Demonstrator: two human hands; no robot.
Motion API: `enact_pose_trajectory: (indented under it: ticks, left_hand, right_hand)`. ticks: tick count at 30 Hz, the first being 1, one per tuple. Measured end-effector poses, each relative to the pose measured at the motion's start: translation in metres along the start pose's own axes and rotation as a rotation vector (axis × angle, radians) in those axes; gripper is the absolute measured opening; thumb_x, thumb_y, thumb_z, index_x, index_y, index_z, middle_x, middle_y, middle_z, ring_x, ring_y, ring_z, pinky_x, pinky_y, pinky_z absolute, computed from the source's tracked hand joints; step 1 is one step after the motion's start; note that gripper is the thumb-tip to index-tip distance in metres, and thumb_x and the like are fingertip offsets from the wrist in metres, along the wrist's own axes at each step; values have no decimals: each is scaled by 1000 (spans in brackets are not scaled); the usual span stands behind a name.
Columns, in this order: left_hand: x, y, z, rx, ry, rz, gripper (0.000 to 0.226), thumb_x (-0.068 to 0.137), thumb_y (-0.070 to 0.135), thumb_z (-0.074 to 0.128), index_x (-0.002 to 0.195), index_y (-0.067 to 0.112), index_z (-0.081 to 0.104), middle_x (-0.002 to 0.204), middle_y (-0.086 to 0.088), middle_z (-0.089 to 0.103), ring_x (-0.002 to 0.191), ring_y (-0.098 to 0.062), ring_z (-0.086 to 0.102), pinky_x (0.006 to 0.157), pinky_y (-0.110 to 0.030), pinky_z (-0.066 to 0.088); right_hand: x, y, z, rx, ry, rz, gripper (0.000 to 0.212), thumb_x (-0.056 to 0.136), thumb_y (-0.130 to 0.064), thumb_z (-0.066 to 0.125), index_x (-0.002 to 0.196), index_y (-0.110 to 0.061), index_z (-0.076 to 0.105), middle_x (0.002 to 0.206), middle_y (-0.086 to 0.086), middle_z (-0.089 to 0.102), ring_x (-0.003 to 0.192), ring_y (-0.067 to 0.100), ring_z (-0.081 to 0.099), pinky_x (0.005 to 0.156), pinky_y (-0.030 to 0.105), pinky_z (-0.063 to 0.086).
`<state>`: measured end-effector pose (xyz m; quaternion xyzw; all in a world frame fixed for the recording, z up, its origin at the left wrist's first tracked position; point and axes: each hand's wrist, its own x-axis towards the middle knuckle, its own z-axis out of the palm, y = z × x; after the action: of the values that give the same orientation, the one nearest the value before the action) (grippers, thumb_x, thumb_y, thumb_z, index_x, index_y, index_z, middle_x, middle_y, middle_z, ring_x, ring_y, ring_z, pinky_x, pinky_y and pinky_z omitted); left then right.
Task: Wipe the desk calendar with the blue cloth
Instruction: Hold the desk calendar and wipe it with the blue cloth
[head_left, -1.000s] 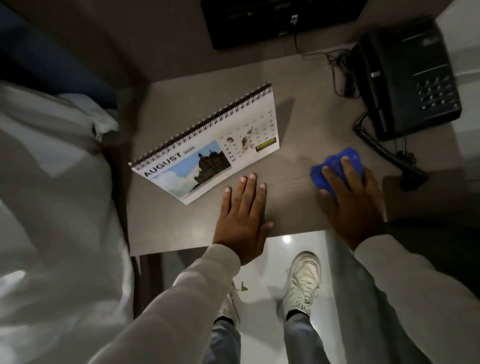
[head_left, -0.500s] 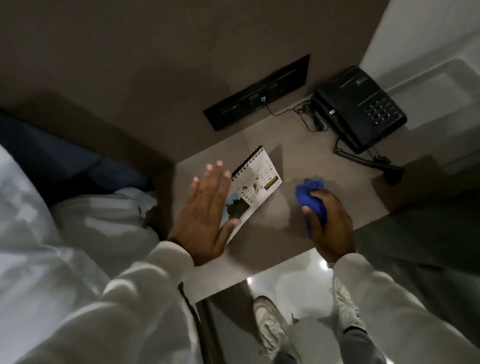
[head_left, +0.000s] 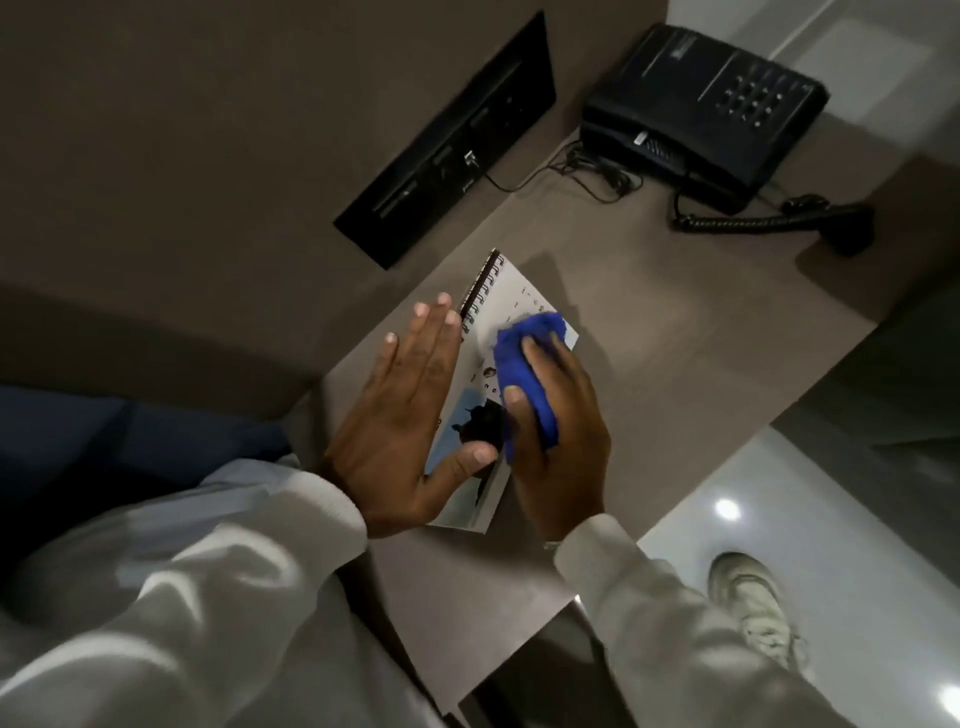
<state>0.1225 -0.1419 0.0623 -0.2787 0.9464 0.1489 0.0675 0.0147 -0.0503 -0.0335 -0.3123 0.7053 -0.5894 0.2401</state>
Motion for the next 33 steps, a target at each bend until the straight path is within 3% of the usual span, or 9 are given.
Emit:
enact_pose_trajectory:
  ticks: [3,7,11,14,19,23,25,27,33]
  left_hand:
    - [1,0,-2,-45,-13,20,97,82,78,12,151,14,-11,165,-6,-12,154,-17,-13,125,-38,-5]
    - [1,-3,1,-65,-13,43,102,81,80,11,153,9,-8,165,-6,-12,153,-15,-15,124,-36,-6]
    - [3,-4,3,-82,-9,45,101,82,79,11,153,9,-9,164,-3,-15,153,-18,-16,125,-41,-6]
    - [2,-3,2,-95,-10,55,99,83,78,12,152,10,-11,164,-3,-16,153,-18,-16,124,-44,-4]
    - [2,-4,2,-96,-27,74,100,84,76,14,153,8,-11,165,-8,-16,153,-19,-16,125,-46,-2]
    - [3,-4,1,-95,-27,64,102,85,75,16,153,2,-7,165,-11,-12,153,-21,-16,124,-49,-2]
    - [3,-3,2,-100,-26,56,102,85,75,15,153,3,-7,166,-10,-12,153,-21,-15,124,-48,-3]
    - [2,-3,2,-97,-21,56,101,85,76,15,153,4,-7,165,-10,-12,153,-20,-15,124,-47,-3]
    - [3,-1,2,-140,-12,46,97,84,77,17,151,13,-11,165,-4,-13,153,-17,-16,124,-45,2]
  right_hand:
    - [-5,0,23,-7,24,-36,49,99,-46,35,146,-33,31,160,10,30,146,26,33,114,50,38]
    - [-28,8,51,4,5,-48,51,98,-59,18,146,-54,2,162,13,20,151,29,17,123,48,20]
    - [-54,18,60,-35,81,-48,53,98,-30,45,148,-28,25,160,17,22,152,32,14,123,46,17]
    - [-51,16,56,-24,61,-59,50,98,-29,46,145,-21,31,159,19,24,151,36,17,123,48,19]
    - [0,6,53,-11,101,-101,56,98,-28,49,147,-35,24,160,1,15,151,32,18,123,41,19]
    - [7,11,58,92,202,131,49,99,-32,42,146,-34,27,162,6,26,149,26,26,119,49,31]
    - [-14,16,57,71,152,173,52,100,-32,42,148,-37,23,163,4,24,150,23,22,122,39,24]
    - [-40,18,56,18,127,76,52,99,-29,45,147,-33,25,162,8,24,151,22,18,123,29,15]
    - [-55,6,53,101,75,-41,47,96,-23,49,142,-20,38,156,19,32,147,37,26,120,49,26]
